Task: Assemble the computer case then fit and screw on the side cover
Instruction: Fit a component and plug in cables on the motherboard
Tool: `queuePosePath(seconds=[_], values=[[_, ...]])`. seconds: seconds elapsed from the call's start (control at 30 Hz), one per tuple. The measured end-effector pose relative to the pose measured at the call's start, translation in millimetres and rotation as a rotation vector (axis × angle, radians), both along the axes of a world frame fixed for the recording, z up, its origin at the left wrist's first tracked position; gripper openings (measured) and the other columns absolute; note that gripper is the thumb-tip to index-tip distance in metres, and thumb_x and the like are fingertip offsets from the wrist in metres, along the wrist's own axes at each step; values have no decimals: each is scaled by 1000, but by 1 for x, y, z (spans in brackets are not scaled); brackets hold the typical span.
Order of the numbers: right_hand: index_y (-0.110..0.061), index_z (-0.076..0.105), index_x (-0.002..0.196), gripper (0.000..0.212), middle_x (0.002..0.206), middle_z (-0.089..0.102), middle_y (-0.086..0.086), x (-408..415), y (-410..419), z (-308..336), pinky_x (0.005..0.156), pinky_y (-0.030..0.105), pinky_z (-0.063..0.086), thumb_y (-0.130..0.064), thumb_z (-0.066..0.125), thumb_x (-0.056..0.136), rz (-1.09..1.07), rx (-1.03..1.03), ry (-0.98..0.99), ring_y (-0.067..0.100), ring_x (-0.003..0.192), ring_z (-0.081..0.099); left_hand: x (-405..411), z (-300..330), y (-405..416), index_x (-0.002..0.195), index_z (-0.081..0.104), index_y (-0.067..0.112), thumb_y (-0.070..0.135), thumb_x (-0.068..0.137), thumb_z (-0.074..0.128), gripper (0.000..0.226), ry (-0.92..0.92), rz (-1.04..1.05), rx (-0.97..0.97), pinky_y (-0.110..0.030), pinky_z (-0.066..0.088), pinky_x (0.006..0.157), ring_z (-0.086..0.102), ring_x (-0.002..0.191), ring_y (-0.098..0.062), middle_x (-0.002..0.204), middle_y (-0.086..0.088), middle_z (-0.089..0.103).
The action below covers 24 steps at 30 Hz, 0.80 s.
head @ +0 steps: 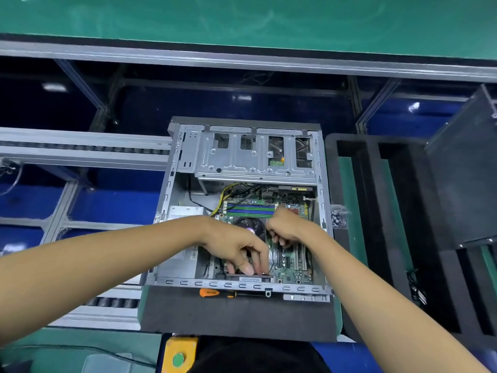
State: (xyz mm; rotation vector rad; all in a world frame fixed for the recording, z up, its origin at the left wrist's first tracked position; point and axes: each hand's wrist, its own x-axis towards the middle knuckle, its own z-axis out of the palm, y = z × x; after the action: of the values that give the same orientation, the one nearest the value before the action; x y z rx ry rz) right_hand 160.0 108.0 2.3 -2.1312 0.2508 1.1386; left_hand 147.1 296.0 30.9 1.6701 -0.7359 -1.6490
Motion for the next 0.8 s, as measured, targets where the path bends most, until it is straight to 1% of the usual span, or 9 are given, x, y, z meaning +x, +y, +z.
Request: queuePosePath(seconds=[0.1, 0.17, 0.23, 0.3, 0.43, 0.53, 0.6, 0.7, 0.8], values=[[-2, 54, 80, 19, 61, 58, 13, -3, -3, 6, 40, 25, 44, -3, 44, 96, -13, 16, 22, 19, 39, 50, 0, -5, -3, 128, 59, 11, 7, 97, 66, 32, 1, 6, 26, -28, 60, 78, 67, 91, 0, 130, -11, 63], [-2, 54, 80, 21, 60, 59, 14, -3, -4, 11, 40, 26, 46, -1, 42, 97, -12, 27, 19, 19, 38, 51, 2, -5, -4, 127, 56, 6, 7, 95, 68, 34, 3, 0, 49, -32, 61, 81, 67, 96, -5, 130, -13, 64], [-3, 54, 81, 21, 61, 61, 15, -3, -3, 16, 42, 29, 49, -1, 42, 99, 13, 53, 32, 22, 41, 54, 5, -4, -5, 122, 56, 3, 8, 93, 70, 32, -4, 15, 48, -41, 60, 88, 68, 101, -13, 126, -14, 66], [-4, 54, 86, 19, 65, 64, 15, -5, -3, 18, 46, 32, 52, -4, 42, 101, 42, 88, 57, 24, 46, 58, 4, -3, -6, 113, 56, 5, 13, 96, 68, 22, 10, 83, 47, -42, 59, 89, 70, 105, -21, 115, -15, 69], [-3, 62, 93, 28, 70, 69, 14, -6, -3, 22, 47, 29, 56, -15, 40, 105, 39, 124, 59, 21, 49, 63, -5, -7, -13, 100, 54, 10, 18, 98, 66, 14, -35, 360, 9, -39, 62, 69, 74, 95, -29, 89, -9, 65], [-3, 59, 89, 19, 64, 70, 15, -4, -4, 24, 50, 30, 58, -9, 42, 96, -37, 139, 80, 23, 49, 66, -16, -16, -17, 93, 50, 15, 26, 93, 73, 26, -195, 530, 14, -52, 59, 59, 72, 77, -36, 82, -10, 65], [-4, 54, 92, 13, 63, 70, 17, -3, -5, 24, 54, 32, 60, -9, 42, 94, -78, 155, 113, 25, 52, 68, -22, -21, -17, 96, 45, 16, 31, 88, 79, 38, -302, 648, 24, -51, 57, 52, 67, 66, -43, 84, -11, 70], [-5, 55, 94, 14, 63, 71, 15, -2, -7, 23, 57, 34, 61, -13, 44, 93, -89, 162, 158, 25, 56, 70, -26, -25, -18, 102, 45, 18, 32, 83, 83, 46, -325, 771, 17, -36, 57, 45, 72, 67, -34, 98, -6, 69], [-3, 58, 90, 16, 61, 71, 12, -2, -7, 22, 57, 34, 61, -13, 45, 92, -125, 161, 182, 24, 57, 71, -30, -29, -24, 102, 48, 18, 24, 82, 84, 42, -269, 878, -1, -37, 61, 53, 73, 68, -19, 96, -7, 71]])
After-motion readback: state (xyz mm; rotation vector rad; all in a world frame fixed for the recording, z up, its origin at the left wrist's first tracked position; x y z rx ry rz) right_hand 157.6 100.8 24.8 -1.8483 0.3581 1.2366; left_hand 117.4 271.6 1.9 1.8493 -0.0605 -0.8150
